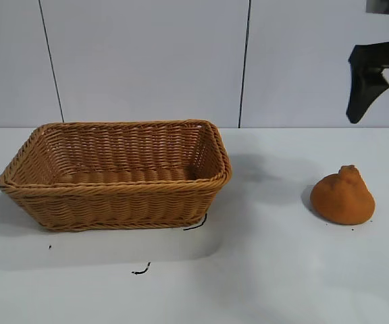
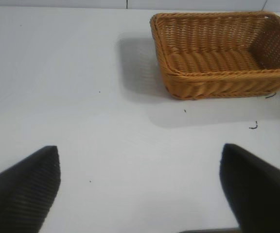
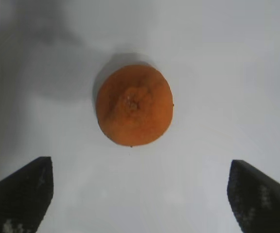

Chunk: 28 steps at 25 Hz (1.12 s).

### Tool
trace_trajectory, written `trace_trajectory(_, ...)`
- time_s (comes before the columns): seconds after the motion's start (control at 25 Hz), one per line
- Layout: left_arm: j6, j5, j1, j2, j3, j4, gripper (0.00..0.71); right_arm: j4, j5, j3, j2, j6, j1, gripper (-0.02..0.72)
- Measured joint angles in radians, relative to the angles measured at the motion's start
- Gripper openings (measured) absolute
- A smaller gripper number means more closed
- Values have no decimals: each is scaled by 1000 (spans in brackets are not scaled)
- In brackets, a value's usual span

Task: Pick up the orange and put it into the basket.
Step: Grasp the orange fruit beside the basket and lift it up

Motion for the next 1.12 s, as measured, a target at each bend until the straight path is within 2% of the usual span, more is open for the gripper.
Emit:
trace_trajectory(0.28, 0, 0, 0, 0, 0, 0, 639, -34, -4, -2, 100, 34, 0, 695)
trace_trajectory(0.52, 0, 0, 0, 0, 0, 0, 639, -37, -63, -2, 149, 36, 0, 684)
trace_trajectory(0.6, 0, 0, 0, 0, 0, 0, 639, -37, -68, -2, 149, 36, 0, 596)
trace_trajectory(0.68, 0, 0, 0, 0, 0, 0, 639, -38, -69, -2, 149, 36, 0, 442)
trace_trajectory(0.8, 0, 0, 0, 0, 0, 0, 639, -38, -34, -25, 147, 36, 0, 155)
trace_trajectory(0.84, 0, 0, 0, 0, 0, 0, 639, -38, -17, -43, 144, 36, 0, 104)
trace_trajectory(1.12, 0, 0, 0, 0, 0, 0, 639, -41, 109, -243, 63, 30, 0, 90)
